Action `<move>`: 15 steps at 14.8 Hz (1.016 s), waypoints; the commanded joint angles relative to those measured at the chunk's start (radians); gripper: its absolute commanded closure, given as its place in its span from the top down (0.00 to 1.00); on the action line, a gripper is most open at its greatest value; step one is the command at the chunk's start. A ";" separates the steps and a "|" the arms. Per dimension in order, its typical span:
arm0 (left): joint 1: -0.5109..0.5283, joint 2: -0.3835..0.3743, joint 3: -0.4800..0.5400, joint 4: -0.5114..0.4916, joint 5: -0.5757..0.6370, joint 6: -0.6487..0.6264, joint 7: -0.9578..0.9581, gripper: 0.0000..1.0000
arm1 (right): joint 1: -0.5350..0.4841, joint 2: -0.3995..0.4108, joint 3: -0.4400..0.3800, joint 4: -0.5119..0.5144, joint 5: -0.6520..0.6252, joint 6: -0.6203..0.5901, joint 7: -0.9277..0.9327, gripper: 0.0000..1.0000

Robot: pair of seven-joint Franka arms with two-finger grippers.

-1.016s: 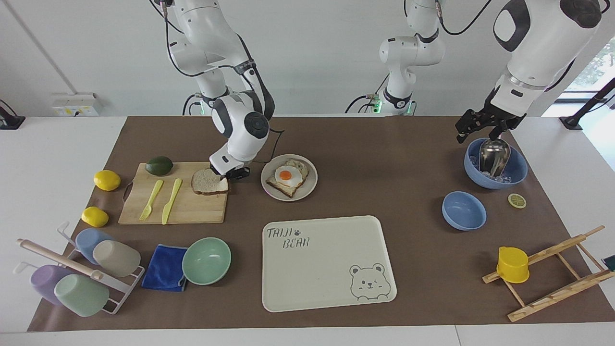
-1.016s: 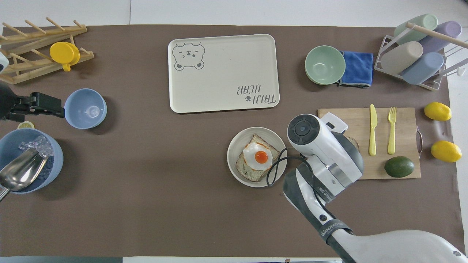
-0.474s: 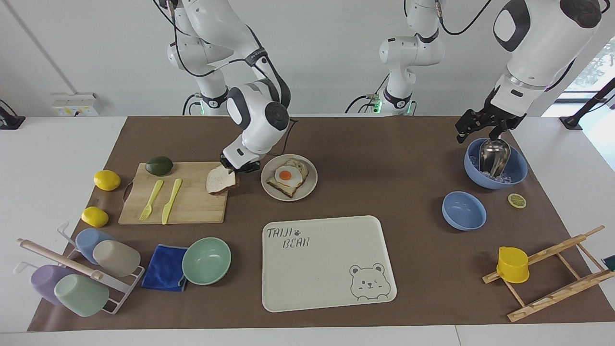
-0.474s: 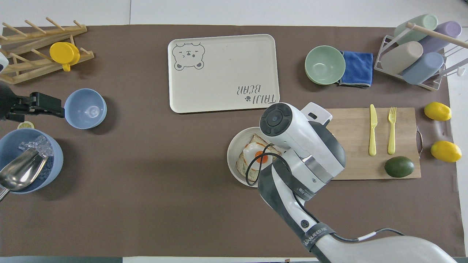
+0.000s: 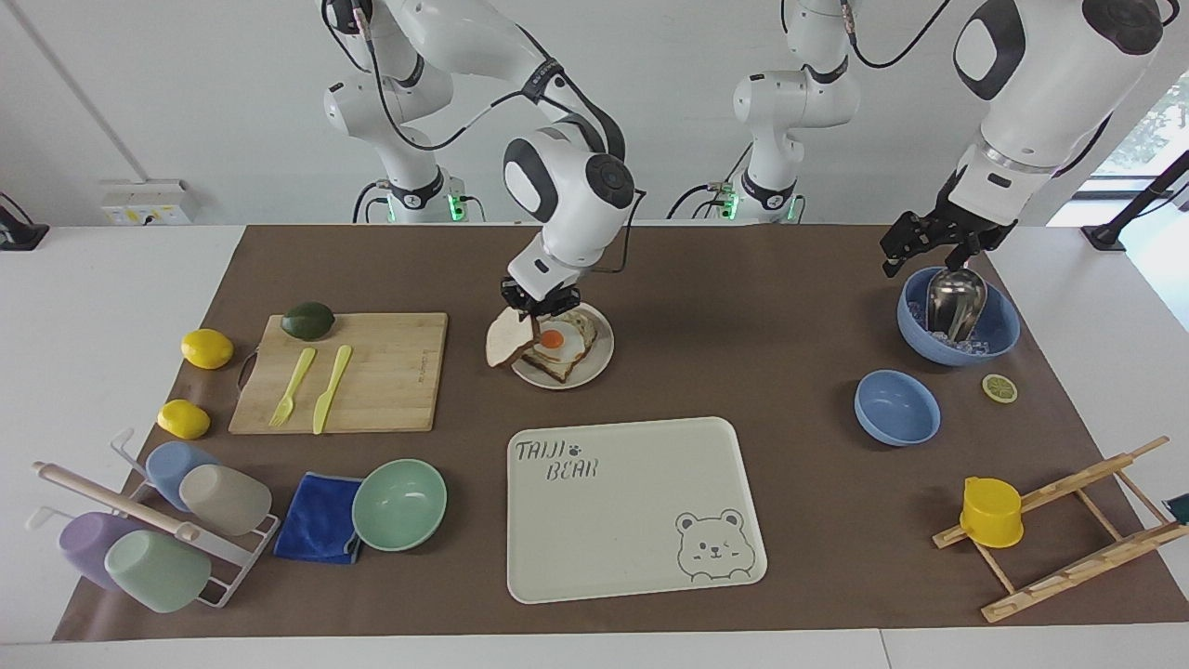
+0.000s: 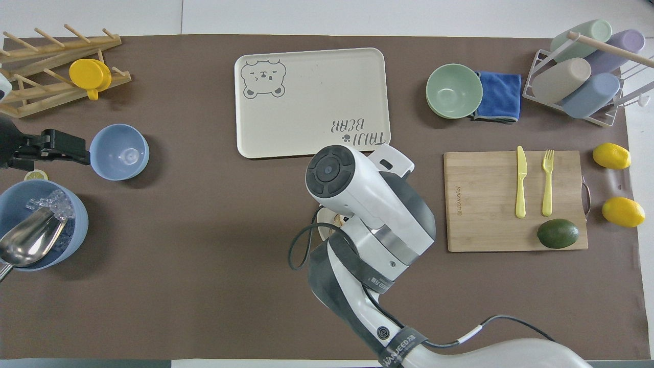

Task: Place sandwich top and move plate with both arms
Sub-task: 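Lower the bread slice onto the fried egg and open the right gripper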

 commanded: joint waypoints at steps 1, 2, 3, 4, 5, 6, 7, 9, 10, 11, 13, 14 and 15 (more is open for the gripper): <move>-0.002 -0.012 0.003 -0.006 0.013 -0.011 0.003 1.00 | 0.000 0.002 0.007 -0.029 0.052 0.068 0.054 0.00; -0.002 -0.012 0.003 -0.006 0.013 -0.011 0.003 1.00 | 0.002 0.002 0.007 -0.032 0.052 0.079 0.059 0.00; -0.002 -0.012 0.003 -0.006 0.013 -0.011 0.003 1.00 | 0.003 0.002 0.007 -0.032 0.061 0.087 0.061 0.00; -0.002 -0.012 0.003 -0.008 0.013 -0.011 0.003 1.00 | 0.003 0.002 0.008 -0.032 0.086 0.099 0.064 0.00; -0.002 -0.012 0.003 -0.006 0.013 -0.011 0.003 1.00 | 0.003 0.002 0.007 -0.034 0.104 0.116 0.070 0.00; -0.002 -0.012 0.003 -0.006 0.013 -0.011 0.003 1.00 | 0.003 0.004 0.007 -0.035 0.109 0.143 0.085 0.00; -0.002 -0.012 0.003 -0.006 0.013 -0.011 0.003 1.00 | 0.003 0.007 0.008 -0.041 0.121 0.175 0.109 0.00; -0.002 -0.012 0.003 -0.006 0.013 -0.011 0.003 1.00 | 0.000 0.002 0.010 -0.070 0.154 0.208 0.122 0.00; -0.002 -0.012 0.003 -0.006 0.013 -0.011 0.003 1.00 | -0.003 -0.001 0.010 -0.086 0.155 0.226 0.117 0.00; -0.002 -0.012 0.003 -0.006 0.013 -0.011 0.003 1.00 | -0.003 -0.004 0.010 -0.101 0.157 0.248 0.119 0.00; -0.002 -0.012 0.003 -0.006 0.013 -0.011 0.003 1.00 | -0.010 -0.005 0.010 -0.123 0.161 0.281 0.122 0.00; -0.002 -0.012 0.003 -0.006 0.013 -0.011 0.003 1.00 | -0.012 -0.007 0.010 -0.126 0.161 0.286 0.122 0.04; -0.002 -0.012 0.003 -0.006 0.013 -0.011 0.003 1.00 | -0.012 -0.007 0.010 -0.127 0.161 0.292 0.122 0.24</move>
